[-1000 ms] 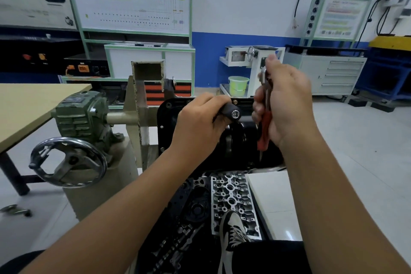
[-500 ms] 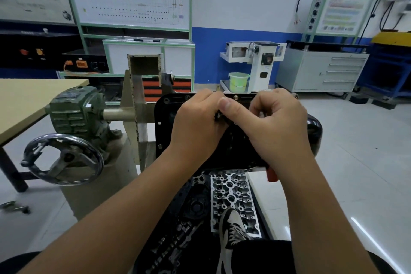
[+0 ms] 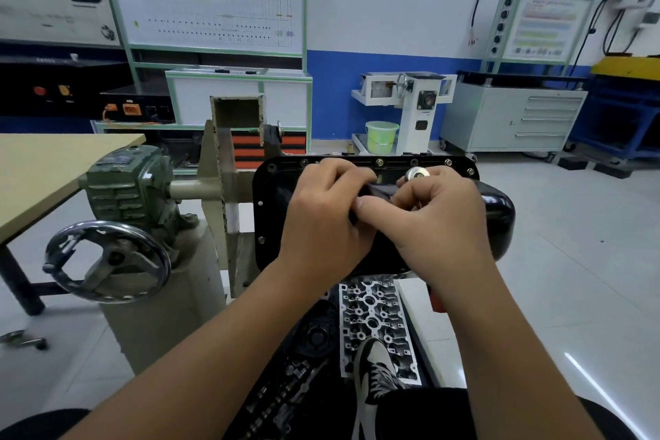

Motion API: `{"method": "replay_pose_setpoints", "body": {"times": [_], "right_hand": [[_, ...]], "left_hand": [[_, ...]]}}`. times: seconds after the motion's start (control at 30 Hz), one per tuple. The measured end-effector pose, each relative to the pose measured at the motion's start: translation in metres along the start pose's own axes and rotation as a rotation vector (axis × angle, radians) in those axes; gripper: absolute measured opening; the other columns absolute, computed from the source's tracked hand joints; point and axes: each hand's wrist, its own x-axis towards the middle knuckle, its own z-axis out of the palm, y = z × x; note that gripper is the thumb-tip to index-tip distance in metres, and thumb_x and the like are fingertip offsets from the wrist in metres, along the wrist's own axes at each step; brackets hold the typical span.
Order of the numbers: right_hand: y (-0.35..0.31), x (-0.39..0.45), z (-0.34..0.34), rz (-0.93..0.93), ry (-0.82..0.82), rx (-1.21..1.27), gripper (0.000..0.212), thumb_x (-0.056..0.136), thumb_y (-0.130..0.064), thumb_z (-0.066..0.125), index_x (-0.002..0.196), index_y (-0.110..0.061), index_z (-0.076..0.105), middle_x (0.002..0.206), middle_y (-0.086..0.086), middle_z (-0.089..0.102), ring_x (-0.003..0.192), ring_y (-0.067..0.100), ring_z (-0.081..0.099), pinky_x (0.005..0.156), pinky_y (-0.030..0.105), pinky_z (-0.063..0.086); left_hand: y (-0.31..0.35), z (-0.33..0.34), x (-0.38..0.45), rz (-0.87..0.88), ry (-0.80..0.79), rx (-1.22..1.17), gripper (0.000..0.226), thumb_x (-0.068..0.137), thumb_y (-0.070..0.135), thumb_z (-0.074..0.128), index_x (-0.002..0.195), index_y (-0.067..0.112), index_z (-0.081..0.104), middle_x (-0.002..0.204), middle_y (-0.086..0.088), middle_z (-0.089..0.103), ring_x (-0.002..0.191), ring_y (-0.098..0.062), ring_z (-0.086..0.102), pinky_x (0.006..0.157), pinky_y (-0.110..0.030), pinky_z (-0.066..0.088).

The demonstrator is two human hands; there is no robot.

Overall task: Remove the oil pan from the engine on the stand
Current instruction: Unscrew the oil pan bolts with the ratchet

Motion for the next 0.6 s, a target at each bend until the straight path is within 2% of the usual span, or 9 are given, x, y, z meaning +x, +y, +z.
{"method": "replay_pose_setpoints", "body": {"times": [0.1, 0.2, 0.3, 0.4, 0.5, 0.6], "right_hand": [[0.002, -0.002, 0.002, -0.021, 0.080, 0.045, 0.033, 0.055, -0.042, 0.081, 0.052, -0.014, 0.063, 0.081, -0.008, 0.061, 0.075, 0.010, 0.061, 0.063, 0.013, 0.042], [0.006, -0.005, -0.002, -0.130, 0.070, 0.032, 0.032, 0.062, -0.038, 0.084, 0.051, -0.018, 0.062, 0.092, -0.009, 0.062, 0.070, 0.008, 0.058, 0.065, 0.018, 0.045], [0.012, -0.005, -0.011, -0.293, 0.079, -0.027, 0.026, 0.068, -0.025, 0.088, 0.055, -0.015, 0.068, 0.097, -0.004, 0.062, 0.085, 0.003, 0.062, 0.070, 0.009, 0.042], [0.017, -0.005, -0.016, -0.384, 0.084, -0.050, 0.022, 0.070, -0.017, 0.092, 0.060, -0.013, 0.072, 0.099, 0.003, 0.062, 0.092, 0.004, 0.062, 0.073, 0.008, 0.042], [0.017, -0.006, -0.014, -0.365, 0.123, -0.025, 0.022, 0.069, -0.027, 0.093, 0.065, -0.017, 0.074, 0.100, 0.005, 0.064, 0.082, 0.006, 0.062, 0.065, 0.008, 0.043], [0.017, -0.007, -0.012, -0.328, 0.163, -0.011, 0.039, 0.069, -0.050, 0.087, 0.058, -0.018, 0.068, 0.097, 0.003, 0.064, 0.076, 0.007, 0.060, 0.062, 0.008, 0.041]], "left_hand": [[0.008, 0.005, -0.014, 0.046, 0.074, -0.029, 0.030, 0.086, 0.014, 0.070, 0.112, 0.000, 0.072, 0.110, -0.014, 0.066, 0.097, -0.030, 0.062, 0.082, -0.044, 0.050], [0.009, 0.006, -0.022, 0.109, 0.046, -0.160, 0.037, 0.088, 0.001, 0.069, 0.125, -0.004, 0.063, 0.121, -0.018, 0.065, 0.111, -0.033, 0.064, 0.090, -0.050, 0.053], [0.004, 0.003, -0.020, 0.206, -0.017, -0.205, 0.036, 0.090, -0.012, 0.065, 0.125, -0.009, 0.064, 0.126, -0.021, 0.067, 0.119, -0.032, 0.065, 0.095, -0.049, 0.054], [0.001, 0.002, -0.016, 0.249, -0.001, -0.174, 0.023, 0.099, -0.007, 0.057, 0.117, -0.008, 0.070, 0.121, -0.022, 0.071, 0.113, -0.032, 0.070, 0.091, -0.047, 0.058], [0.002, 0.001, -0.014, 0.245, 0.020, -0.179, 0.026, 0.104, 0.002, 0.049, 0.114, -0.008, 0.071, 0.117, -0.022, 0.072, 0.110, -0.032, 0.071, 0.090, -0.046, 0.059], [0.002, -0.001, -0.009, 0.223, 0.012, -0.201, 0.020, 0.098, -0.005, 0.057, 0.112, -0.010, 0.070, 0.113, -0.021, 0.071, 0.107, -0.031, 0.070, 0.090, -0.043, 0.059]]}}
